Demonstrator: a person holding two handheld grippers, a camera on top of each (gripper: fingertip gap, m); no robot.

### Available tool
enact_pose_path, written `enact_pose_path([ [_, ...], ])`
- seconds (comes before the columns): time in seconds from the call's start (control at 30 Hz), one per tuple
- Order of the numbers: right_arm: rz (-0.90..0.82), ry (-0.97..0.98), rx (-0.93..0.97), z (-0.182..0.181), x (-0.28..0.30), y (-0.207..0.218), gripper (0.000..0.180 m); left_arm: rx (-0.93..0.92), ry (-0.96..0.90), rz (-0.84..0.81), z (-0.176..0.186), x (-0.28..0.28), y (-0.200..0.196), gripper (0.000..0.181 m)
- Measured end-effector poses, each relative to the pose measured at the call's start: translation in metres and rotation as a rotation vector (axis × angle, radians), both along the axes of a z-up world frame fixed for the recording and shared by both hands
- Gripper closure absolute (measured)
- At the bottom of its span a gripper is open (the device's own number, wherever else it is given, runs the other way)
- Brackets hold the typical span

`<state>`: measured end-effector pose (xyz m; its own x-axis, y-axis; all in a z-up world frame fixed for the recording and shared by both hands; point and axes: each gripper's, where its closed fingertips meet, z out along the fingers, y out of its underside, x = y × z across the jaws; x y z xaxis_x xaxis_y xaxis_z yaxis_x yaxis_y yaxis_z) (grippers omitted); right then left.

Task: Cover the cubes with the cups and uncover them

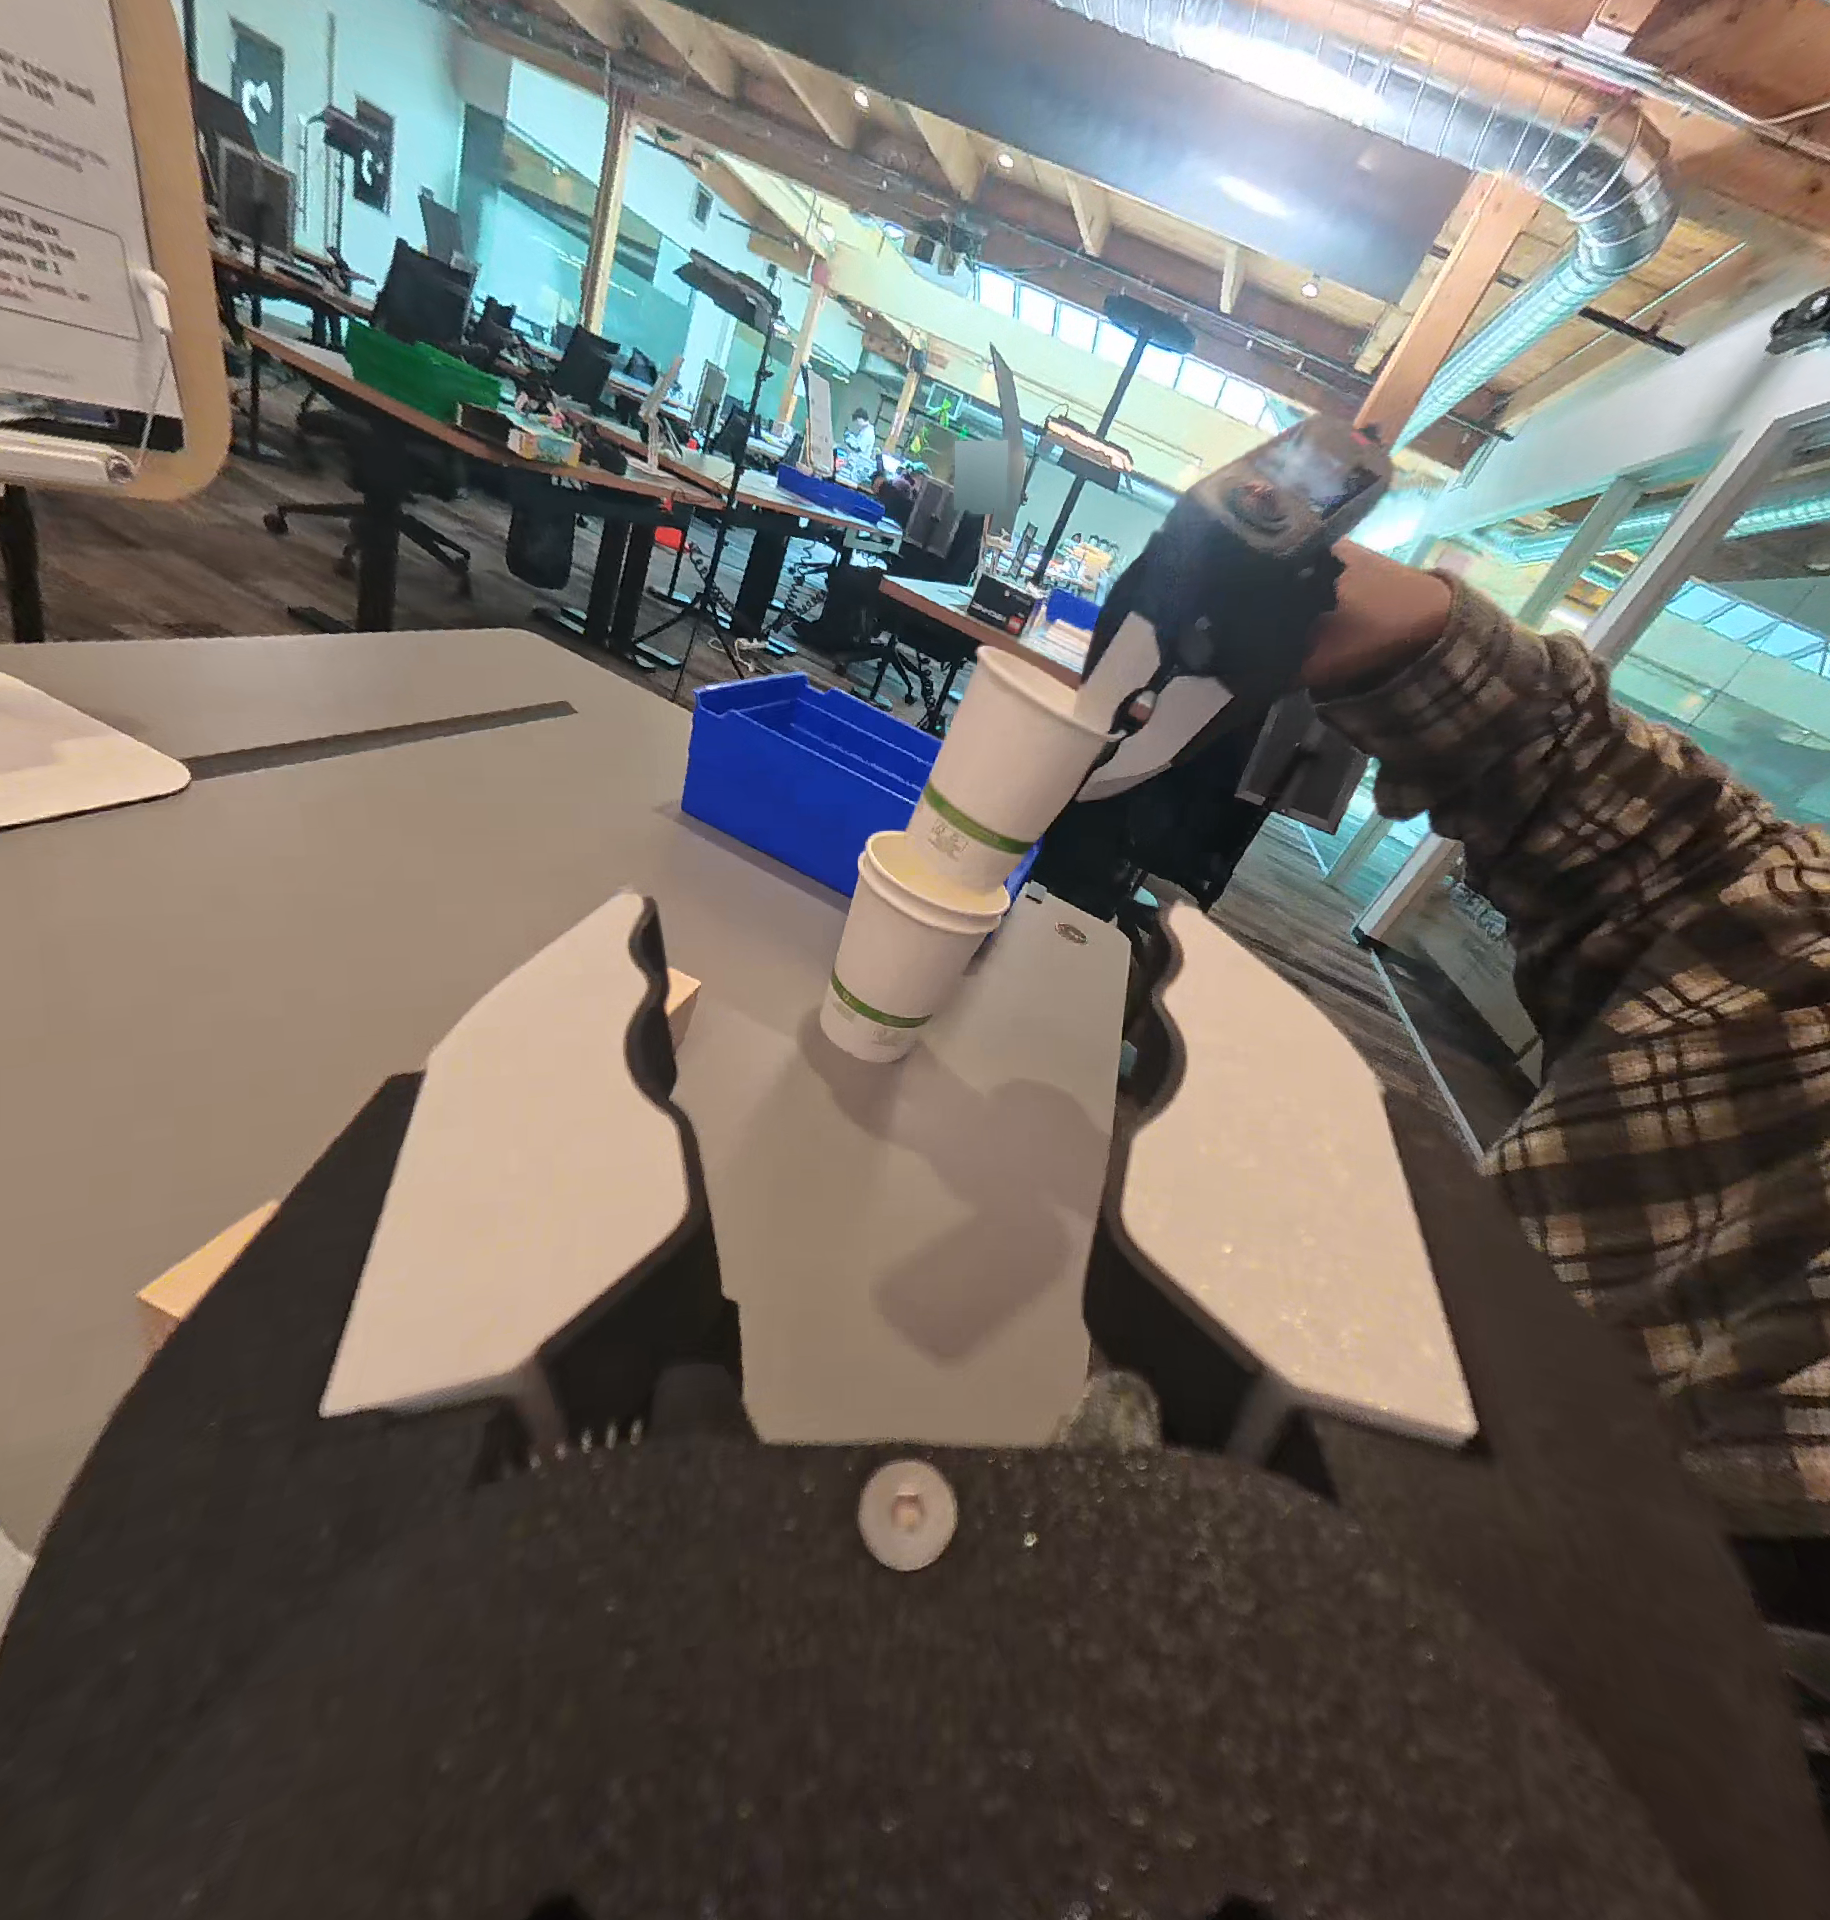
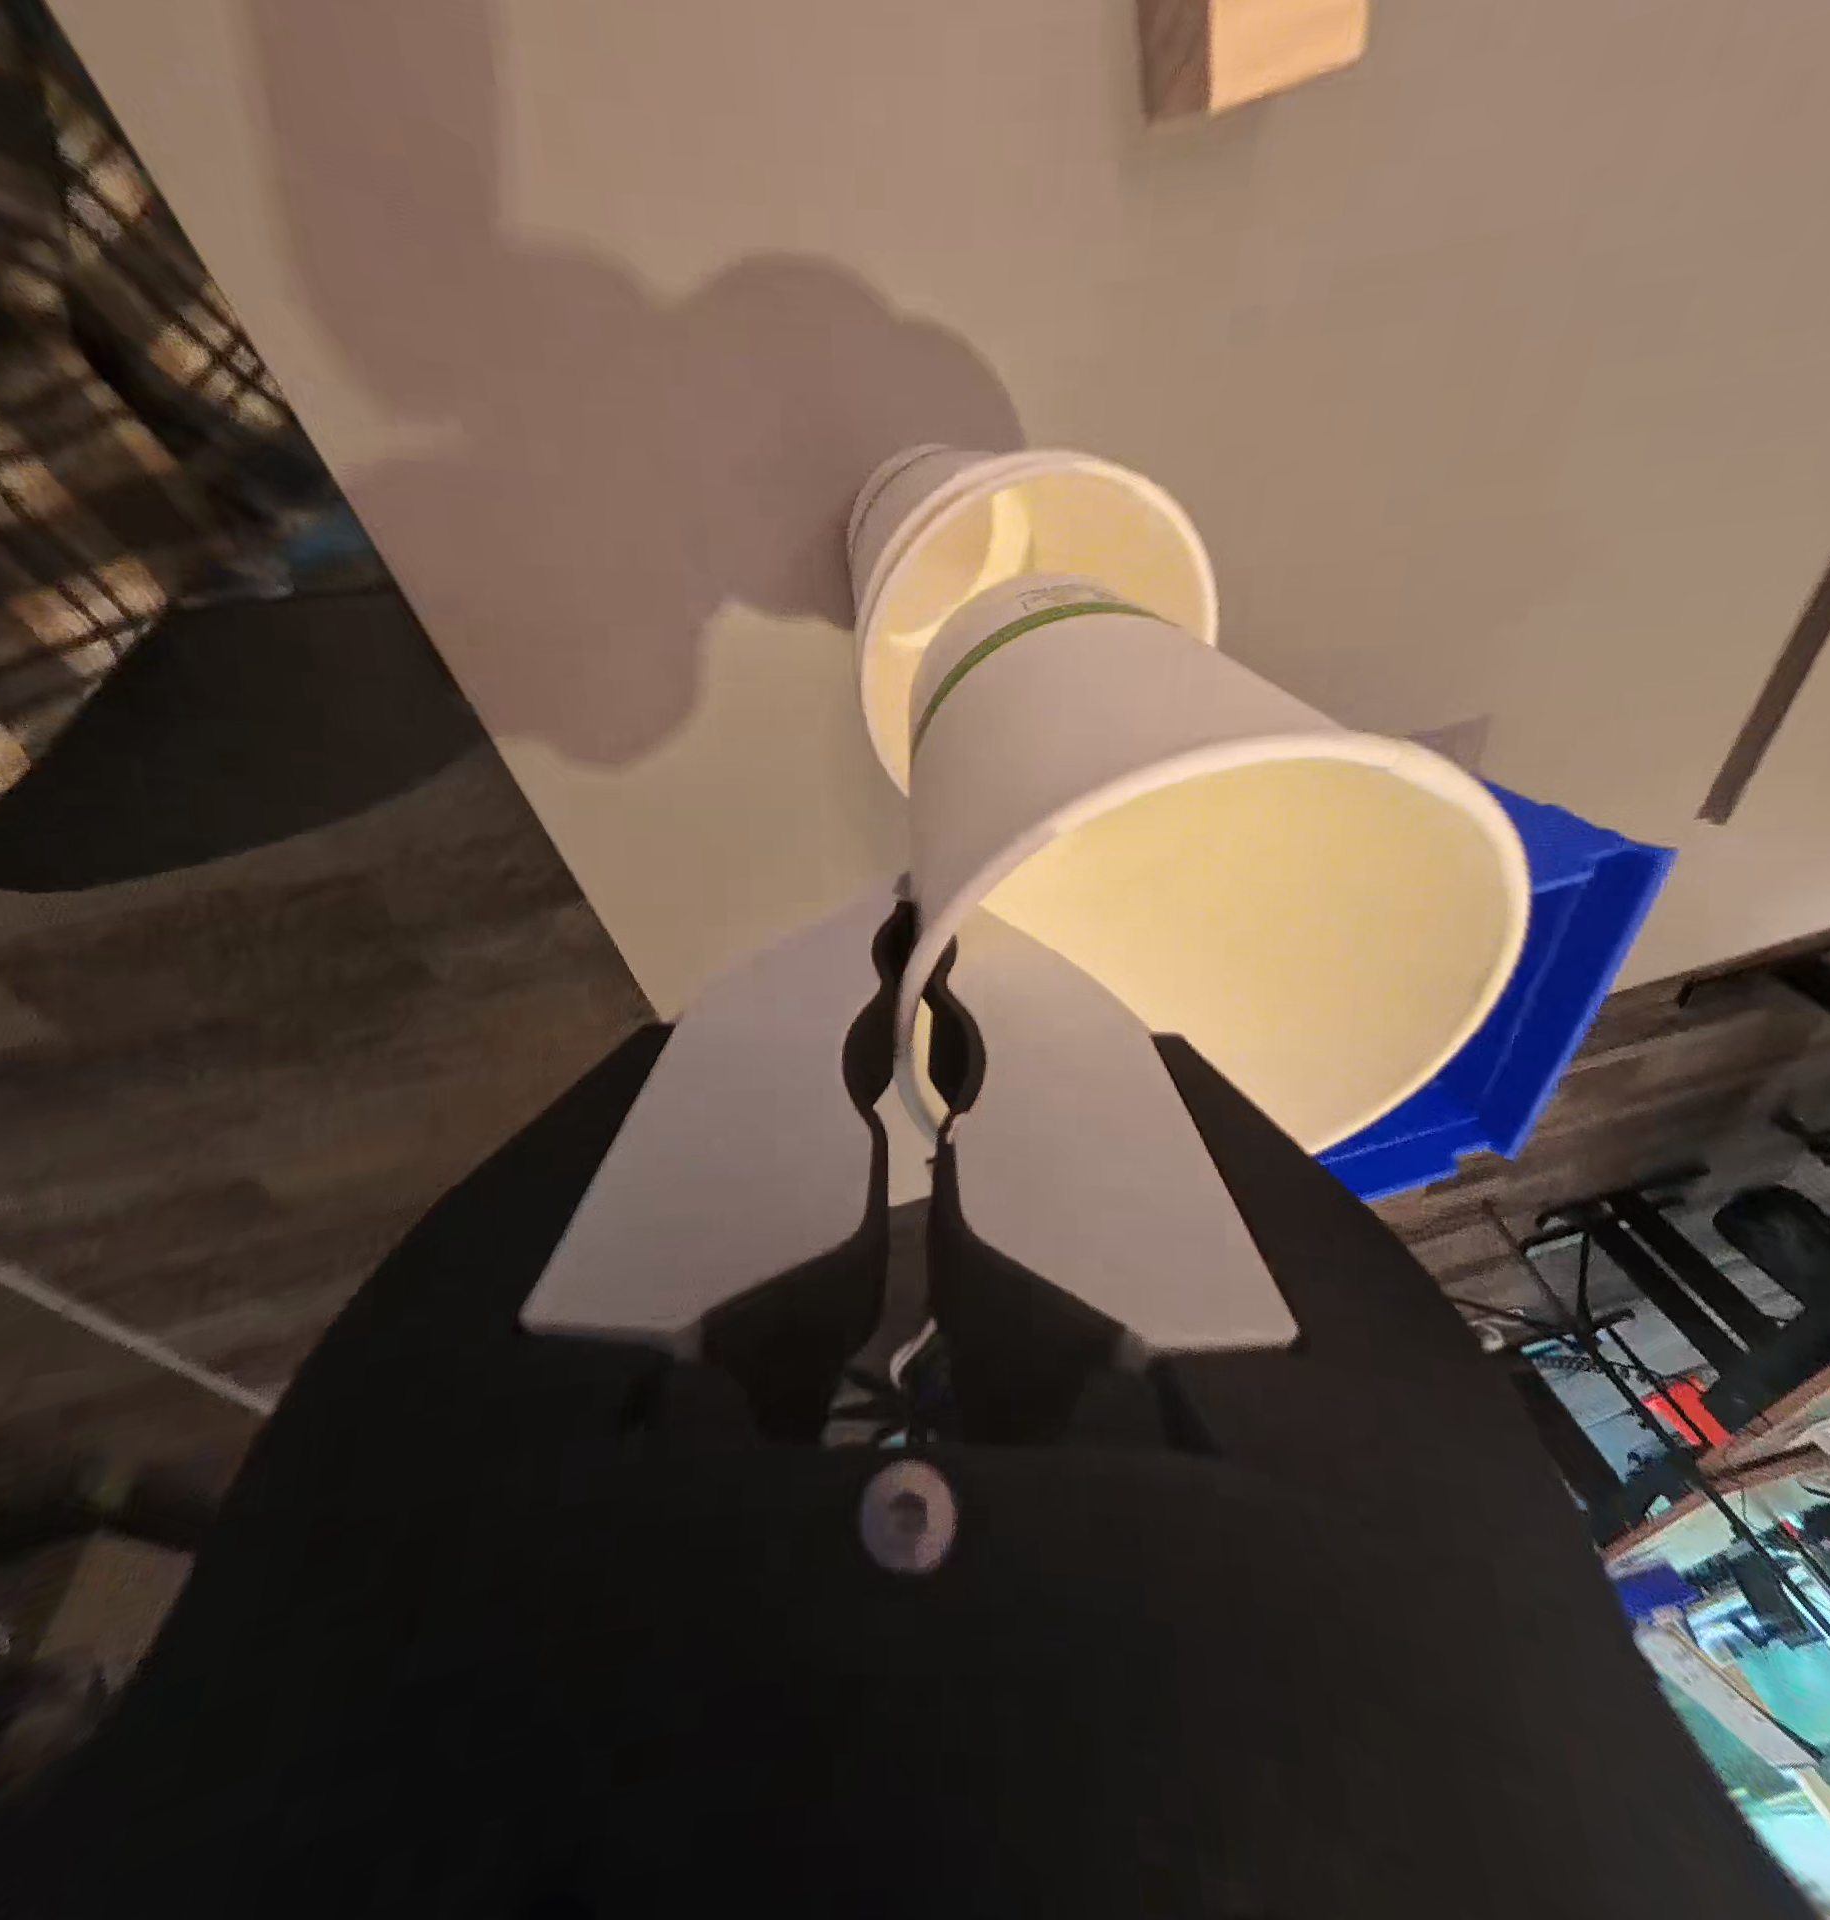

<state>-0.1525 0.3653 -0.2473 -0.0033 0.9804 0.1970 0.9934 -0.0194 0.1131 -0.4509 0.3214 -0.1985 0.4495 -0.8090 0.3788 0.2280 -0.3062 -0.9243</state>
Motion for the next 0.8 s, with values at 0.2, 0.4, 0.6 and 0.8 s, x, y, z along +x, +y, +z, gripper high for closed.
enact_pose_path([
  [0.2,-0.022,-0.034,-0.061,-0.033,-0.006,0.006,0.153,0.009,0.011,0.017,-0.005,-0.008,-0.002,0.095],
  [0.4,-0.021,0.04,-0.044,-0.053,-0.007,0.01,0.08,0.02,0.102,0.065,-0.013,-0.017,0.0,0.091],
  [0.6,-0.096,0.576,0.114,0.019,-0.042,0.01,0.041,0.014,0.387,0.194,-0.032,-0.049,0.014,0.069],
  [0.8,-0.1,1.264,0.171,0.063,-0.055,-0.032,0.05,-0.115,0.957,0.155,-0.066,-0.115,0.028,0.051],
])
